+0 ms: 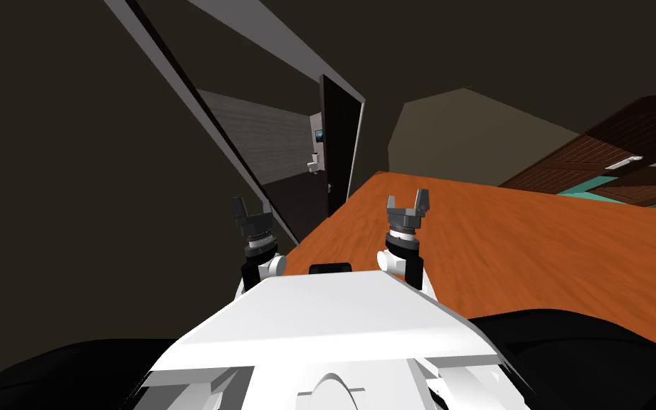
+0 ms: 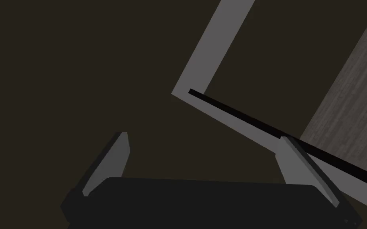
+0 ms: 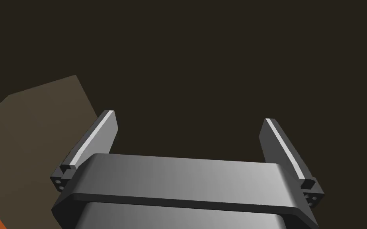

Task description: Push the door open

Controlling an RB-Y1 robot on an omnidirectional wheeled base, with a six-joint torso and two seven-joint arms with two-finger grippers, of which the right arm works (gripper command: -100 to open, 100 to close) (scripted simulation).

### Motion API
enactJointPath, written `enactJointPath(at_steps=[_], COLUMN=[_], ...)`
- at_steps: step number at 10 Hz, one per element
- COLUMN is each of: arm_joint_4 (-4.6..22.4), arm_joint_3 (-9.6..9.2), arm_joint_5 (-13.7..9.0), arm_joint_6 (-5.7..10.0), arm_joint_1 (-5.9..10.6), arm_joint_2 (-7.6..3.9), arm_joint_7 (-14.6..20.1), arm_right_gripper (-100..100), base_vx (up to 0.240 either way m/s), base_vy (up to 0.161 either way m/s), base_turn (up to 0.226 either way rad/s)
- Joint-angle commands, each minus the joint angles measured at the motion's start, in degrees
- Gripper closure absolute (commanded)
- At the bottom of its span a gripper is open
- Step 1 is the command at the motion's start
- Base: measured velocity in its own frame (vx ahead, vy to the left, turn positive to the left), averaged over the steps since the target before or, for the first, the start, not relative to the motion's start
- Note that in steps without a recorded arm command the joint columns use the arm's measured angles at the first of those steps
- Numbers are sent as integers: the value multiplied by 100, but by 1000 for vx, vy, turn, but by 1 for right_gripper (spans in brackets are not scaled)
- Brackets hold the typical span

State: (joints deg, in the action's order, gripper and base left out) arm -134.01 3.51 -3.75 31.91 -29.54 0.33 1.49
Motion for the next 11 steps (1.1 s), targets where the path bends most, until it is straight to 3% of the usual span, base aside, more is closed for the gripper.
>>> enactJointPath(at_steps=[1, 11], arm_joint_4=[159, 1391], arm_joint_3=[-92, -804], arm_joint_5=[5, 46], arm_joint_6=[21, 187], arm_joint_1=[63, 548], arm_joint_2=[-65, -379], arm_joint_7=[10, 85], arm_right_gripper=[-100, -100], base_vx=[90, 165], base_vy=[-29, -36], base_turn=[-5, 1])
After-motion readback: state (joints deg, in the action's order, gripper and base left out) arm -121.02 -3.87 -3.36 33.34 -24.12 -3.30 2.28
